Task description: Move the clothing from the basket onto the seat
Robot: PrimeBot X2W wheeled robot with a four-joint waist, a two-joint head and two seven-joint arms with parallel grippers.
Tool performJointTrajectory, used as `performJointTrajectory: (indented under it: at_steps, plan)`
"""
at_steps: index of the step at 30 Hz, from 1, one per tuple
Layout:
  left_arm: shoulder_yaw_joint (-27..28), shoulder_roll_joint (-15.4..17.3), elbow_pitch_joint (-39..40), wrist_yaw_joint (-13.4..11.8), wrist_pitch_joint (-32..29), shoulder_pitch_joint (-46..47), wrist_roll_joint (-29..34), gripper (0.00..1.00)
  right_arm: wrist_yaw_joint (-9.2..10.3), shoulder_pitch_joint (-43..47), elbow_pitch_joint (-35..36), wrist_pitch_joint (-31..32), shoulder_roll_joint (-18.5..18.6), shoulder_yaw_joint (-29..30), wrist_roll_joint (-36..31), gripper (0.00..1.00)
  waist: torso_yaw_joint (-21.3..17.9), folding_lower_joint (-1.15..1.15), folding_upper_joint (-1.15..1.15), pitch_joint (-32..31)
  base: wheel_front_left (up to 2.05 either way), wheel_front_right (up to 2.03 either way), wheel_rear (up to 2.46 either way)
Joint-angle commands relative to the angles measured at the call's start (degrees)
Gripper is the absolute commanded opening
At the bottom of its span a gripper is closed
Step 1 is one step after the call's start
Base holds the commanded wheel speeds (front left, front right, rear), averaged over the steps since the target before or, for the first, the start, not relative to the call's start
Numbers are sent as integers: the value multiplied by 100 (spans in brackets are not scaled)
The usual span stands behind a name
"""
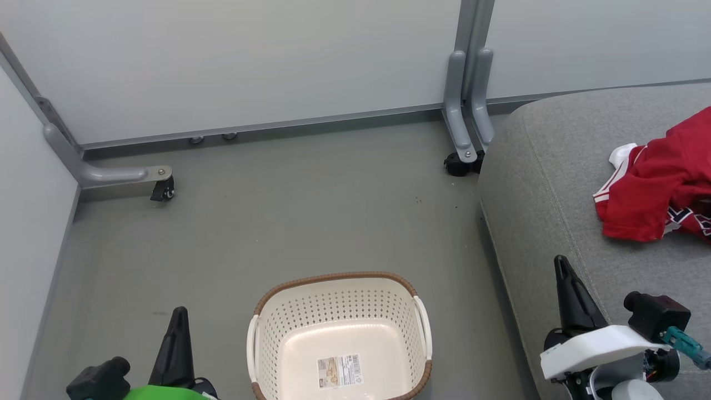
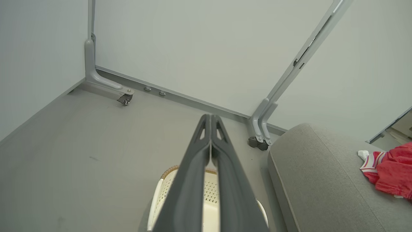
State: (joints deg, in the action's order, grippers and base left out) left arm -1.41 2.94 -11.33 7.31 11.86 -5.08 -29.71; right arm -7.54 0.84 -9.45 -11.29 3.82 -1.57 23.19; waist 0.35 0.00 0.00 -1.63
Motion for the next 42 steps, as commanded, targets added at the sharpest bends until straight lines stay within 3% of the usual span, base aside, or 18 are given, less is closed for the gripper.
performJointTrajectory:
  at_steps: [1,42]
  plan:
    - [44,70,61,-1,-43,206,-282,0,1,-175,52,55,19,41,284,0,0,0,0,3,0,0,0]
    - [258,159,-88,14,-805,686,-3381,0,4,-458,-190,868,5,372,3615,0,-13,0,0,69,0,0,0]
